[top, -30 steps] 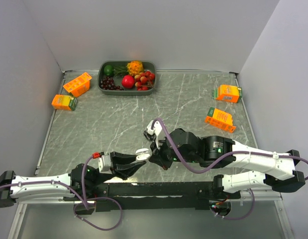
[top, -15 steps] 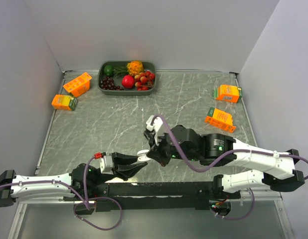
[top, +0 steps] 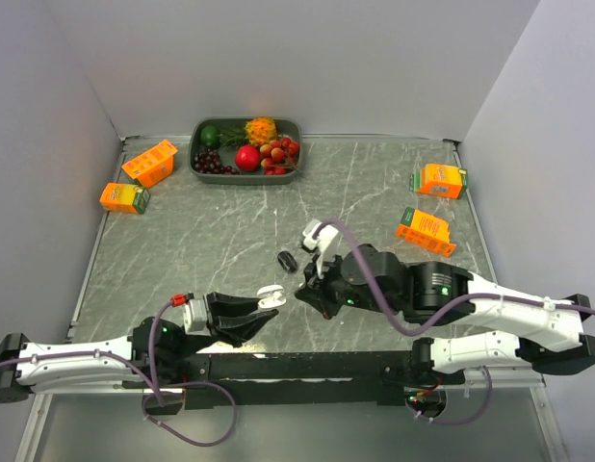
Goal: Insert the wireless bluetooth earbuds into the charging case
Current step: Place the earbud in the charging case.
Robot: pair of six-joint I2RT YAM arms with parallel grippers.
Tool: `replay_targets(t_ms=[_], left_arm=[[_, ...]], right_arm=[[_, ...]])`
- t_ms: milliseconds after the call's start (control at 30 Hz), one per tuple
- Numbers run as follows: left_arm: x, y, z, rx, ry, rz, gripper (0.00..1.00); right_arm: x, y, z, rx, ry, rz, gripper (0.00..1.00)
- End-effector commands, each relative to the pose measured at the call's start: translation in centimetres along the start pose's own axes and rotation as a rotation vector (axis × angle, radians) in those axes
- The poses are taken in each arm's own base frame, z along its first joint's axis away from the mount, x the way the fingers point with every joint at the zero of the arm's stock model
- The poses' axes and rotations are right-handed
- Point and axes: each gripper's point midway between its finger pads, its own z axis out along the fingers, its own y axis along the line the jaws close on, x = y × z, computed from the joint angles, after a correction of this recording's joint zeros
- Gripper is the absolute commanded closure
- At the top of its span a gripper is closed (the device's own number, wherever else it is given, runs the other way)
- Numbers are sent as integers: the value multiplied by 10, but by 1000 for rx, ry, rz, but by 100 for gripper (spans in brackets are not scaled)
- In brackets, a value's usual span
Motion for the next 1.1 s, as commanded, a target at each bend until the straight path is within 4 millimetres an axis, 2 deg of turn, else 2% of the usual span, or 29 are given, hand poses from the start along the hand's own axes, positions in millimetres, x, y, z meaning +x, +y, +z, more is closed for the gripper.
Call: replay_targets(t_ms=[0, 367, 700, 1067], left_arm=[[-12, -4, 6, 16, -34, -4, 99], [-11, -8, 7, 38, -35, -7, 99], [-12, -11, 7, 50, -37, -12, 99], [-12, -8, 7, 38, -36, -10, 99]], right_arm=[[-21, 6, 2, -14, -37, -24, 100], [-16, 2, 13, 16, -11, -41, 100], [-18, 11, 20, -26, -7, -64, 100], [-18, 21, 16, -95, -11, -82, 100]])
